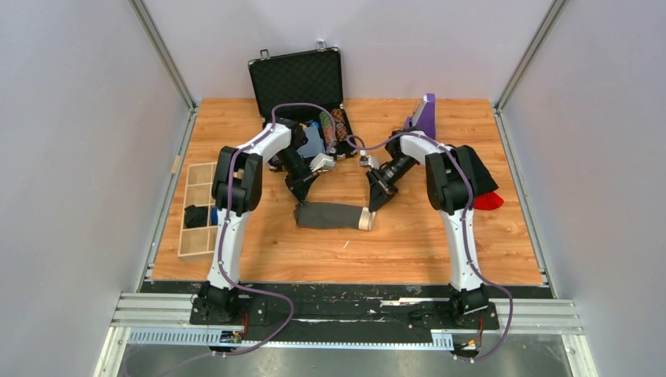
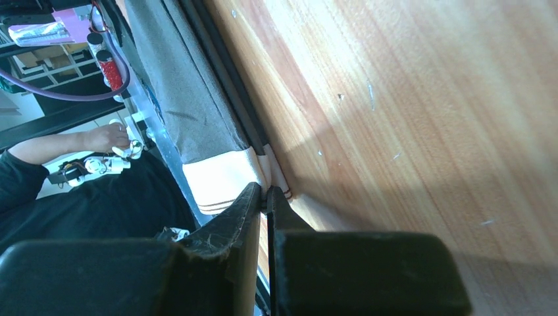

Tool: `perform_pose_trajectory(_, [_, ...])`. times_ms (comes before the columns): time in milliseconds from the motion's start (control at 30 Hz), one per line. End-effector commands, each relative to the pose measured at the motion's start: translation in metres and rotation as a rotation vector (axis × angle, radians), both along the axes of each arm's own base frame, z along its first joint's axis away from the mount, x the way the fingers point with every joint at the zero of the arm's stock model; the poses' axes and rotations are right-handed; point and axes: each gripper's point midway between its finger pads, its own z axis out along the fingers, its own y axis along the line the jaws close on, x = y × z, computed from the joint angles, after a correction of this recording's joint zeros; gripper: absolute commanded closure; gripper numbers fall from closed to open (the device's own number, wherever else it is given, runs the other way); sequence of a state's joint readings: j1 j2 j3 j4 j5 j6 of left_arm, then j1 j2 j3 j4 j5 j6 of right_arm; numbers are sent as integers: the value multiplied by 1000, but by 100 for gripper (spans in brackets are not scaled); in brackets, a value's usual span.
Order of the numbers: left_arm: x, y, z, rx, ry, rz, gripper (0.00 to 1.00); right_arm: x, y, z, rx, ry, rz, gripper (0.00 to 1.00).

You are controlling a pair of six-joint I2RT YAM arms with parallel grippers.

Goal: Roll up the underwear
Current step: Fold the underwear at the center of the board.

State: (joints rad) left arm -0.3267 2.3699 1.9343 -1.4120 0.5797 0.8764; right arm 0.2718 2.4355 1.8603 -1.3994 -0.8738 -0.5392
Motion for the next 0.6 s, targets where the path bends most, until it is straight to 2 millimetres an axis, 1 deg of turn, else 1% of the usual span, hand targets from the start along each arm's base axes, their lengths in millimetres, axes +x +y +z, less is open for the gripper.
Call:
perform_pose_trajectory(0, [9, 20, -7, 80, -56, -9, 100, 12, -12, -14, -64, -52, 5, 100])
perform_pose_trajectory(100, [11, 21, -10, 90, -73, -4, 99, 11, -14, -17, -75, -66, 11, 100])
perform_pose_trajectory(233, [17, 18, -4, 76, -122, 19, 82, 11, -12, -13, -60, -81, 9, 94])
perform_pose_trajectory(267, [21, 16, 1, 65, -151, 30, 75, 13, -11, -10, -52, -92, 7, 92])
perform_pose_trajectory(300, [24, 14, 8, 52, -175, 37, 72, 14, -9, -6, -41, -105, 3, 90])
perform_pose_trajectory(333, [27, 12, 10, 43, -194, 49, 64, 16, -7, -2, -29, -118, 0, 86])
perform_pose_trajectory(367, [31, 9, 18, 28, -227, 59, 55, 18, -6, 4, -16, -135, -3, 82])
perform_pose_trajectory(400, [32, 8, 21, 20, -231, 71, 53, 20, -4, 9, -5, -150, -4, 80])
perform_pose_trajectory(433, [34, 6, 30, 8, -256, 76, 50, 23, -3, 13, 3, -164, -4, 78])
perform_pose_trajectory(500, [39, 5, 41, 2, -292, 98, 47, 27, -2, 23, 11, -193, -7, 71])
perform_pose_trajectory(533, [40, 6, 45, 14, -301, 117, 47, 30, -2, 29, 15, -214, -8, 67])
perform_pose_trajectory(567, [42, 6, 52, 14, -317, 126, 46, 32, -1, 36, 22, -234, -7, 64])
